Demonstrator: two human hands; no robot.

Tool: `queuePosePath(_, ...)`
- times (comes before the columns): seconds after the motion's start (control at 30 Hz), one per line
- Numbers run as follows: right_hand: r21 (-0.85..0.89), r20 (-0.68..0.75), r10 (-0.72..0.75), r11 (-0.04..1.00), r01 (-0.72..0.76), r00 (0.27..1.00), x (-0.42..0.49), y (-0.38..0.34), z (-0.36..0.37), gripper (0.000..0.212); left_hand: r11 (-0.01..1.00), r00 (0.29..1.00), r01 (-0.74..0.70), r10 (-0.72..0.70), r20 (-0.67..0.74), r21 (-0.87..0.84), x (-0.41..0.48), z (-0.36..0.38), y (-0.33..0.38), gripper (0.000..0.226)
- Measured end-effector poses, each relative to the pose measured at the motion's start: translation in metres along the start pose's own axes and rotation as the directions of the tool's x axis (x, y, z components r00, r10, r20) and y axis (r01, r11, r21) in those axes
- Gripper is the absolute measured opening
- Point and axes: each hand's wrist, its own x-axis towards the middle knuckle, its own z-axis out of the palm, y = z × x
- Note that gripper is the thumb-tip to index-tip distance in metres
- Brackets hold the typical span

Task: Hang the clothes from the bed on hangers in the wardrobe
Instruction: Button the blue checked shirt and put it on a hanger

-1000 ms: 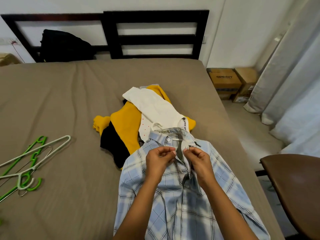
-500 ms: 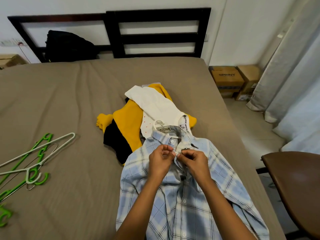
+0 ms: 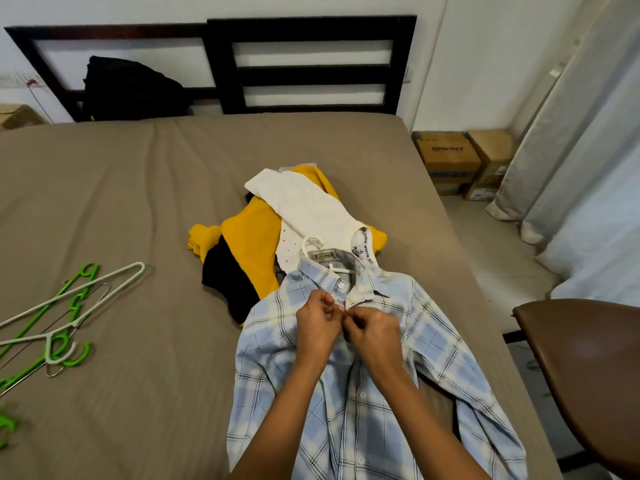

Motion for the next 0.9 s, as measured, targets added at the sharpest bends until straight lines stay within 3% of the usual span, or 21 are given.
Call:
queuePosePath(0.1,0.132,0.001,0.027,0.991,-0.027,1.0,-0.007,0.003,0.002,0.019,0.999,1.0,-0.012,0.011,-0.015,-0.03,-0.002,-0.001,0.001,0.016)
queuePosePath(0.2,0.37,-0.085,0.2,0.916,-0.155,0.976,-0.013,0.004,0.006,0.018,0.999,0.999,-0.049,0.049,0.001,0.011,-0.006,-0.003,0.004,0.017)
queuePosePath(0.3,0.484,-0.09,0.299,0.847,-0.22,0.95,-0.015,0.003,0.009,0.009,0.999,0.999,-0.048,0.048,-0.016,0.014,-0.011,-0.003,0.005,0.015)
queuePosePath(0.57,0.43,-0.133,0.267,0.883,-0.188,0.954,-0.02,0.001,0.015,0.012,0.985,0.998,0.025,-0.035,-0.053,-0.173,-0.026,0.004,0.002,0.02)
queuePosePath(0.9,0.254,-0.136,0.128,0.963,-0.09,0.982,-0.018,0.005,0.015,0.008,0.997,0.995,-0.082,0.082,-0.058,-0.002,-0.021,0.002,-0.005,0.004)
